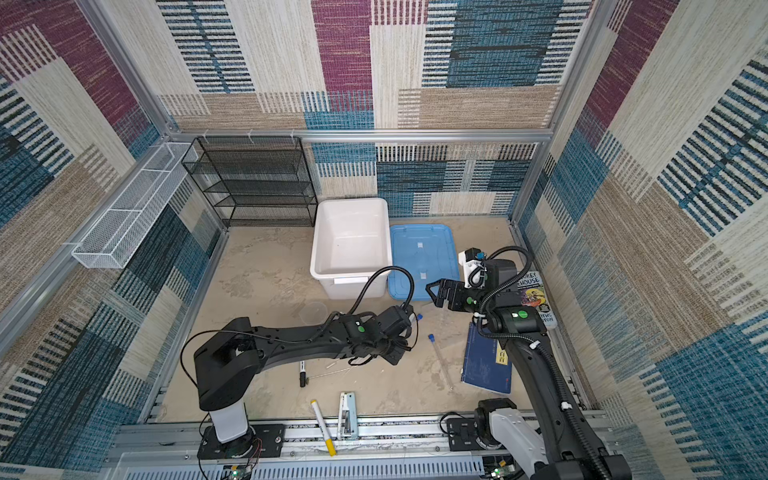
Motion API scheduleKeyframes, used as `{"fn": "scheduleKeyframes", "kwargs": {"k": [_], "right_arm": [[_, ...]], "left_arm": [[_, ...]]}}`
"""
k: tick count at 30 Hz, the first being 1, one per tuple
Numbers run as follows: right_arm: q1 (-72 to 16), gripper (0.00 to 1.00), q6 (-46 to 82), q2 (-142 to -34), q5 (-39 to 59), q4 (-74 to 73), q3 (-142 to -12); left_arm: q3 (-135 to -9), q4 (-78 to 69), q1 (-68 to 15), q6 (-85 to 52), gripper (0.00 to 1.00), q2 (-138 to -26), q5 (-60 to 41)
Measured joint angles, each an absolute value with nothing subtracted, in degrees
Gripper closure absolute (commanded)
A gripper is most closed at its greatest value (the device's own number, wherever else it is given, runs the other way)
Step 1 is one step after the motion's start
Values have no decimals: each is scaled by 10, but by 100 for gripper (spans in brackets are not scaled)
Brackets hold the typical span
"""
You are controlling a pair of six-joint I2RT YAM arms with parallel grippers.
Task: Organize the chemistry lab equipment
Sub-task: 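Lift the tube upright with the left gripper while the right gripper grasps its cap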
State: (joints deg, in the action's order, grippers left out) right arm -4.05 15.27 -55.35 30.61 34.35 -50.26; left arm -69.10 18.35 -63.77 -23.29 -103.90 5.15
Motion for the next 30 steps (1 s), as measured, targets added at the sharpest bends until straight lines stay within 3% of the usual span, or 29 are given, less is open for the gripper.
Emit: {"fn": "scheduleKeyframes", "kwargs": {"k": [9,19,30], "right_arm": [[-41,10,130,-599,381,355,-521],[-69,23,135,-645,436,342,-517],[-90,59,167,-657,472,294,-495]], "left_arm": [[-544,-19,-638,-187,84,-926,43],[-487,-138,-639,-165,86,-891,45],[-481,-161,-642,-161,86,-869,51]]}}
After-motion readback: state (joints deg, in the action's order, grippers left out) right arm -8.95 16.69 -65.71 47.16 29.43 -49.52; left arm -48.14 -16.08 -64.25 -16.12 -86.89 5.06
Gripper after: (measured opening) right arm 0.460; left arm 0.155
